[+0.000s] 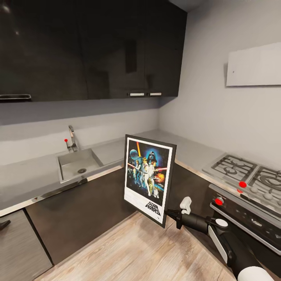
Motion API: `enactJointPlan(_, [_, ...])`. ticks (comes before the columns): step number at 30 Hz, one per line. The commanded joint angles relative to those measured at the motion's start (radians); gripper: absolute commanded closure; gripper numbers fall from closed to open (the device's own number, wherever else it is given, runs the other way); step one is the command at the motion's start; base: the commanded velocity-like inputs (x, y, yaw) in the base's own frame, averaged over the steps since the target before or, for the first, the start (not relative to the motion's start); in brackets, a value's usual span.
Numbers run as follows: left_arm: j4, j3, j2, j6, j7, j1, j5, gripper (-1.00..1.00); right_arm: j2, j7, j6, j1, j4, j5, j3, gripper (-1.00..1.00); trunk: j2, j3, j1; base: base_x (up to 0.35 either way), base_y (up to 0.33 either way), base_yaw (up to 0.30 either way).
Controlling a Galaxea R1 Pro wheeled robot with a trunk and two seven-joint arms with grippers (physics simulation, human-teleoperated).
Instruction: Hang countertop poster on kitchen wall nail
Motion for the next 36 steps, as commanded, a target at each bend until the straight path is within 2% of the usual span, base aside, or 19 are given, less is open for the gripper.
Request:
enactJointPlan(1, [-0.001, 0.002, 0.000, 0.001, -0.006, 0.000, 0.010, -1.00, -0.001, 0.004, 0.010, -0.001, 0.000, -0.012, 0.004, 1.00, 0.006, 0.002, -0.004, 0.000, 0.000, 0.000])
enactJointPlan(36, [-0.001, 0.002, 0.000, 0.002, -0.006, 0.000, 0.010, -1.00, -0.001, 0.004, 0.010, -0.001, 0.000, -0.012, 0.004, 1.00, 0.251, 0.112, -0.138, 0.000, 0.000, 0.000])
